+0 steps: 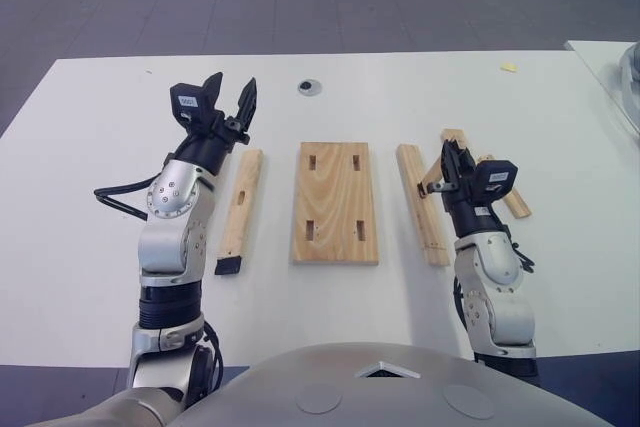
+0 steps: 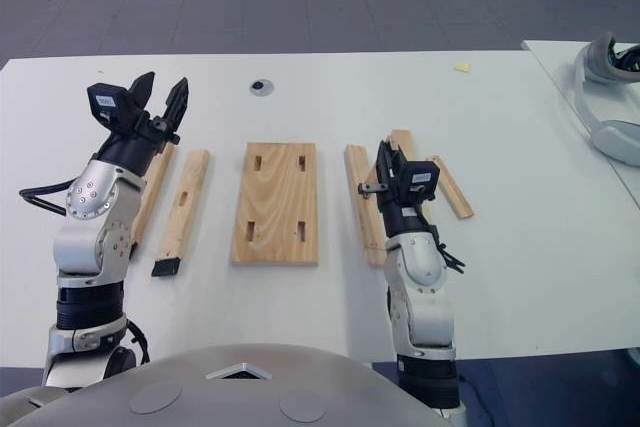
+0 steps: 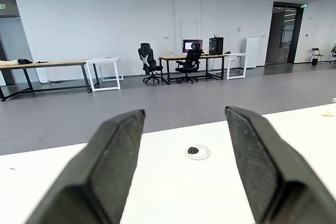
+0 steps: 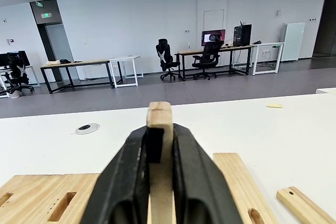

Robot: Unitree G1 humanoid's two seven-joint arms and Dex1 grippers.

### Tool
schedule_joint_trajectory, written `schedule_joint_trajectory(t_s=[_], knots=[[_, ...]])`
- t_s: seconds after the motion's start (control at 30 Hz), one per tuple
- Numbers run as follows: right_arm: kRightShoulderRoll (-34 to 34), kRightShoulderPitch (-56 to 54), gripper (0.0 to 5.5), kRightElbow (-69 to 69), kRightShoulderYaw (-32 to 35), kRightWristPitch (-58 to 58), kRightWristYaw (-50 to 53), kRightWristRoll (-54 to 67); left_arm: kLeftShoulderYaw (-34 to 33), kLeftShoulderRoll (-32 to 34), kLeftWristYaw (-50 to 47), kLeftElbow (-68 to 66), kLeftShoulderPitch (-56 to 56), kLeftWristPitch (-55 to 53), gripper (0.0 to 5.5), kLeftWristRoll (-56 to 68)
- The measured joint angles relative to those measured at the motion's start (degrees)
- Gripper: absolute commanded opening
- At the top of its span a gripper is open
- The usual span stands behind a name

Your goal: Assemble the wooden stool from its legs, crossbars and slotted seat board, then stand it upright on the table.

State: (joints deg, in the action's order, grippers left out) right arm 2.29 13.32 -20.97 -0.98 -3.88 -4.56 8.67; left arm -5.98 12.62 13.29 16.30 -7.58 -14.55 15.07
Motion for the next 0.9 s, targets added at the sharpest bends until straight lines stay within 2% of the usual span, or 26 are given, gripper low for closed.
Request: schedule_joint_trajectory(t_s=[0.9], knots=[[-0.27, 0.08, 0.42, 1.11, -0.52, 2.03, -1.08, -1.93, 1.39, 0.24, 0.11, -0.41, 0.00, 0.10, 2.81, -0.13]])
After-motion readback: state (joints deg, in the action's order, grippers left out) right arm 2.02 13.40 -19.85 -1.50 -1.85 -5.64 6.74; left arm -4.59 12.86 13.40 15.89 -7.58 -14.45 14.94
